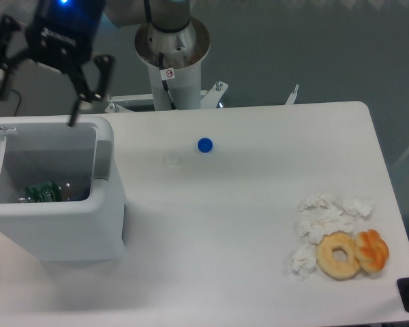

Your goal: Close the trash can

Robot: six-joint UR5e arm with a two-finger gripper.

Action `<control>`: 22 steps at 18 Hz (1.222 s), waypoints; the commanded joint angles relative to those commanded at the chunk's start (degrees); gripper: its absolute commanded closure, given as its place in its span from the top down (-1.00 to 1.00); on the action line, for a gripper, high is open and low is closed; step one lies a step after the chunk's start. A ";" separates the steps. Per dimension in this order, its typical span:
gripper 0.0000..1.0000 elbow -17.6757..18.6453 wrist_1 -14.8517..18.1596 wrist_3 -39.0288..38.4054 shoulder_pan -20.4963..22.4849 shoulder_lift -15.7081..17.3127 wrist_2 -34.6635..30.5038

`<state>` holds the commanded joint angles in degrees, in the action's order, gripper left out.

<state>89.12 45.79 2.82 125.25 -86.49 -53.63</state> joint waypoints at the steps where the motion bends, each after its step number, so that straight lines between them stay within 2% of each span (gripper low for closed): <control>1: 1.00 0.00 0.00 -0.79 -0.44 0.52 1.67; 5: 1.00 -0.09 -0.09 -2.90 -1.32 1.93 7.29; 8: 1.00 -0.26 -0.09 -3.52 -4.13 1.76 10.38; 12: 1.00 -0.26 -0.09 -3.52 -8.08 1.23 11.44; 22: 1.00 -0.61 -0.35 -3.17 -15.55 -3.34 11.88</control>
<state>88.51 45.44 -0.35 109.69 -89.82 -41.75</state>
